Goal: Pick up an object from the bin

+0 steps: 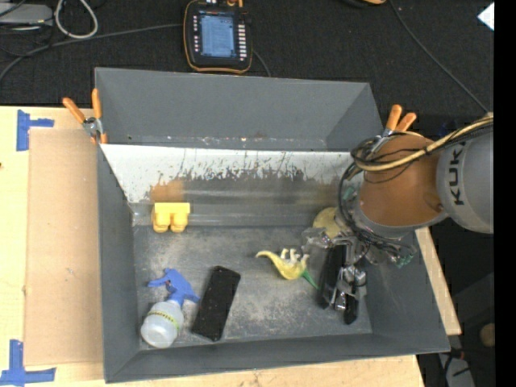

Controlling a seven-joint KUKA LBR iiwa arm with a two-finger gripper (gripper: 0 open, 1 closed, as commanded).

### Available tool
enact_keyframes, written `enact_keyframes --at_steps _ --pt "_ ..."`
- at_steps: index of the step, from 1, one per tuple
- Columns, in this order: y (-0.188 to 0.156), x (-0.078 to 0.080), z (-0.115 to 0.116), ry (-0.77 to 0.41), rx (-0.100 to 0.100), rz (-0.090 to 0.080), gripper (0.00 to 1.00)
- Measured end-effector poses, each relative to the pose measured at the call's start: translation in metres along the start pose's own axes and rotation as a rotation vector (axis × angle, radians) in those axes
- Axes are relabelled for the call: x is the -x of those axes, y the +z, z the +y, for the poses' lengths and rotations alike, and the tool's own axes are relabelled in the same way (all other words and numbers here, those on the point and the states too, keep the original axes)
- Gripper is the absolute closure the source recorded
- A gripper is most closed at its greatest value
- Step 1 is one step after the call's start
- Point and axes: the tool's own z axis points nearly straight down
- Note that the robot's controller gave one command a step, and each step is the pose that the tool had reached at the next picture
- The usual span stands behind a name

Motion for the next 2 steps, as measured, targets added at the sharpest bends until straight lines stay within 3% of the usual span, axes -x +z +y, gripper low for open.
enact_keyframes --at_steps 1,2 --pt "-0.040 -0.018 0.015 0.044 0.001 0.000 0.00" --pt "-0.028 -0.057 0.010 -0.429 0.005 0.000 0.00"
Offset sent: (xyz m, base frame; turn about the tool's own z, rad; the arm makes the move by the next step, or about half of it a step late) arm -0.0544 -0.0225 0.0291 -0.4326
